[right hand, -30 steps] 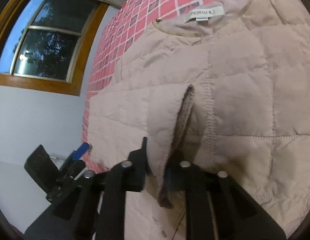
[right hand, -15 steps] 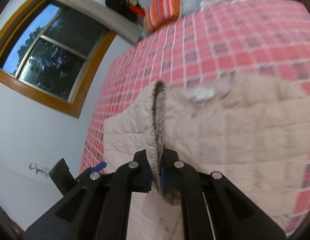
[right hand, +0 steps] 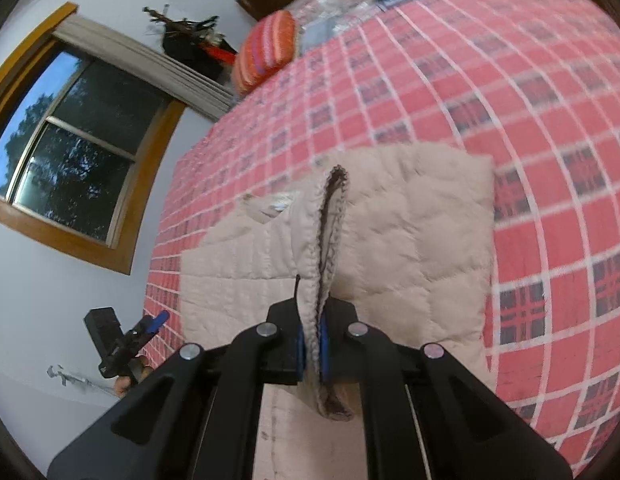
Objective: Fold large clothes
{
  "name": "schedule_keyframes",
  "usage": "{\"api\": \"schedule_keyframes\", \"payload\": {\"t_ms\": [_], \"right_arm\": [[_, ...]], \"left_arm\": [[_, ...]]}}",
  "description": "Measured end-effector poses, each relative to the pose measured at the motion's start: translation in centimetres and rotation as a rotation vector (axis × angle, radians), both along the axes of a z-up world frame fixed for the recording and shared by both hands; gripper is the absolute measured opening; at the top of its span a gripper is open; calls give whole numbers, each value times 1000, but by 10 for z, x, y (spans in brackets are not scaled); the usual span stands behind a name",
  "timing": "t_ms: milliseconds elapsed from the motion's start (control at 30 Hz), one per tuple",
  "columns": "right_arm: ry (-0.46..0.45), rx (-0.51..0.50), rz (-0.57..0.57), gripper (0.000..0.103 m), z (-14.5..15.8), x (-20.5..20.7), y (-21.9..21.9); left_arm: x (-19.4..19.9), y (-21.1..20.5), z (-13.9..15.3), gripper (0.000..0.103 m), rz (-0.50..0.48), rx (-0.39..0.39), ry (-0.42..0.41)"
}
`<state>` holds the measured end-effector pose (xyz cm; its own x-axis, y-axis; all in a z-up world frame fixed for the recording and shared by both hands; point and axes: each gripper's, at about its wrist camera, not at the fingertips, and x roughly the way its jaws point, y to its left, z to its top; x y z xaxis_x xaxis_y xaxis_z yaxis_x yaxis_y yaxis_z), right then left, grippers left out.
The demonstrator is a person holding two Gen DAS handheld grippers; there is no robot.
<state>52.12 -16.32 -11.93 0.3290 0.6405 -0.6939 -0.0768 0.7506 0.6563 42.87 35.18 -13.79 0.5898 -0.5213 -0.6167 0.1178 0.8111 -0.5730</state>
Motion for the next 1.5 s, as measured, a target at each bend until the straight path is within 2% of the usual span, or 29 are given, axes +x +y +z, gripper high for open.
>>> {"api": "schedule_keyframes", "payload": {"t_ms": [133,233,300,333,367,400,500,600,667,767,867,967,1100,1167,1267,1333,1433,1500], "right_arm": [[43,13,-19,5,-33,5,-8],[79,18,-39,6,-59,8,-12],[104,-10,-39,17,-76,9,-14],[108,-13,-38,17,-80,9,-15],[108,-10,-51,20,-80,7,-19],[82,-9,-74,21,-71,4,-25],[-40,-6,-133,24,-36,-8,-44],[-75,12,-98,24,-25,-14,-41],[-57,8,-52,24,-33,-16,-28],[14,-10,-25,24,-65,-12,-16],[65,-36,-22,12,-91,-8,-11],[23,-21,-22,18,-75,-21,-12],[-32,-5,16,18,-57,-42,-10],[-8,-27,17,18,-69,-43,-8],[45,-43,-1,13,-92,-33,-9],[43,-32,-19,18,-87,-37,-10],[-22,-32,14,25,-56,-64,-13],[-47,-44,34,45,-38,-98,-22]], "left_arm": [[12,-9,-10,72,-20,25,23],[23,-11,-25,72,-15,62,80],[33,-11,-39,72,-7,105,143],[35,-11,-42,72,-2,114,163],[36,-10,-42,72,10,119,177],[34,-8,-36,72,16,113,158],[30,-5,-7,72,28,85,60],[40,-17,5,73,-17,36,39],[50,-30,2,73,-63,26,45],[68,-39,-21,73,-54,89,108],[87,-36,-46,72,-46,122,191],[77,-36,-30,72,-33,140,166],[40,-41,-8,73,-101,89,83],[39,-45,-18,74,-115,106,109],[53,-51,-45,74,-104,116,198],[51,-46,-40,73,-64,86,214],[24,-45,-12,73,-72,107,174],[-7,-42,-2,74,-79,148,180]]}}
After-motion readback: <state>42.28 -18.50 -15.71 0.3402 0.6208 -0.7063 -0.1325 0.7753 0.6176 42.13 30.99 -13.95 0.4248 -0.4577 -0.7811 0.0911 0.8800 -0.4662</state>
